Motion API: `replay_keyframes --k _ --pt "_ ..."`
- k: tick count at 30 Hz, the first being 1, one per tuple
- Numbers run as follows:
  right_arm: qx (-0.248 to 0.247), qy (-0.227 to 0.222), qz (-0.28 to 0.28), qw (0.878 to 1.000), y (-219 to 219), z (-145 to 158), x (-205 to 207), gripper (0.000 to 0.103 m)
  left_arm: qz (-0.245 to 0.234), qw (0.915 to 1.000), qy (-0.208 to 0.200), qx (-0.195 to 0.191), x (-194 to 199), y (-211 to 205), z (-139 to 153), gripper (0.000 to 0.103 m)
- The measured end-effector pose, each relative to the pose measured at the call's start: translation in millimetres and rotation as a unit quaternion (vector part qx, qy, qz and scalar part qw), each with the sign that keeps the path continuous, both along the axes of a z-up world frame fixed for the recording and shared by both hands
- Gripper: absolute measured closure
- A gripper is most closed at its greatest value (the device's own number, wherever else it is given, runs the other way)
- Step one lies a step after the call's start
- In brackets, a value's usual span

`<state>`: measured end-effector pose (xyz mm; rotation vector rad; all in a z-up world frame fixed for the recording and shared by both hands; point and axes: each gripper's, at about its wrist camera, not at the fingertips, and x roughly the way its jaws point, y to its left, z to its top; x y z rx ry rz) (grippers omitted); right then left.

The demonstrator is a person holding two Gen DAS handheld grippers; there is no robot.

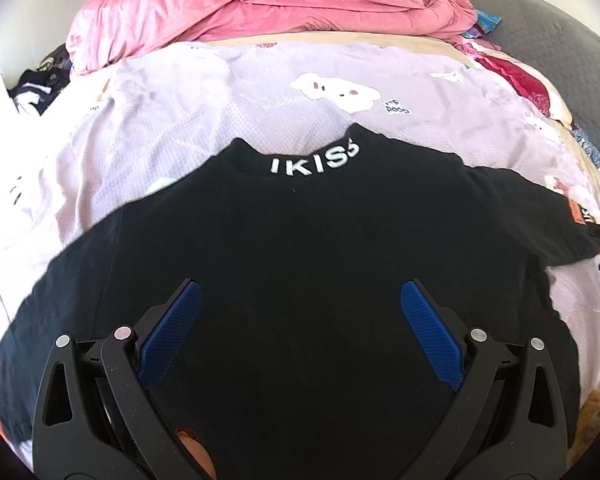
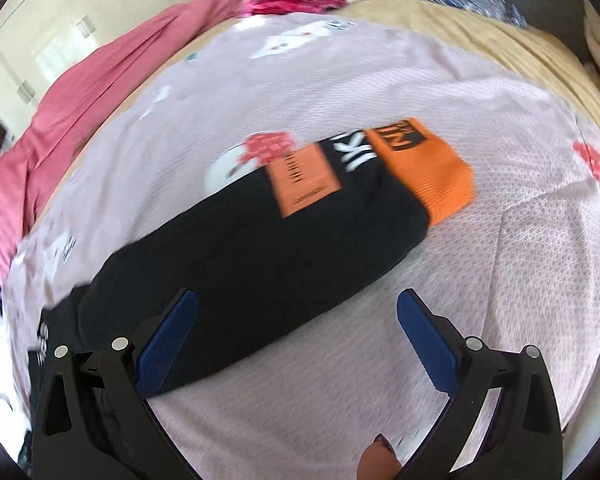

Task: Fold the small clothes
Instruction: 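Grasp the orange-cuffed sleeve end of the black shirt with the right gripper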

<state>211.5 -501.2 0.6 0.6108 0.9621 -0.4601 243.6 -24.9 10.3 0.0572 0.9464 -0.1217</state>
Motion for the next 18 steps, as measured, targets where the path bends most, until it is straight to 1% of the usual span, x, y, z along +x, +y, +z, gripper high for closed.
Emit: replay_keyframes --k 2,4,7,10,13,14,15,17,18 --pt "-0.007 0.009 -0.019 1.000 -11 -5 4 0.004 -0.002 1.0000 -0.002 0.009 4 -1 -2 0.009" --pt "-0.010 0.017 -0.050 0.999 -26 -12 9 0.004 0.003 0.9999 -0.004 0.012 7 1 -3 0.009" --pt "0.005 0.017 -0.076 0.997 -43 -18 18 0.004 0.005 0.9999 -0.002 0.009 9 2 -6 0.009" --pt "0.009 0.016 -0.094 0.995 -58 -21 29 0.004 0.007 0.9999 -0.003 0.007 9 4 -5 0.009" --pt "0.017 -0.001 -0.112 0.994 -68 -23 33 0.005 0.007 0.9999 -0.007 0.006 9 4 -5 0.009" --pt "0.019 -0.011 -0.114 0.993 -68 -23 31 0.007 0.007 0.9999 -0.007 0.004 8 4 -5 0.009" --pt "0.020 -0.017 -0.115 0.993 -70 -23 30 0.011 0.007 1.0000 -0.005 0.003 8 4 -6 0.009" --pt "0.021 -0.022 -0.123 0.992 -73 -20 24 0.043 0.006 1.0000 0.002 -0.006 9 6 -8 0.009" --pt "0.031 -0.032 -0.124 0.991 -75 -19 21 0.050 0.007 0.9999 0.004 -0.009 9 6 -8 0.009"
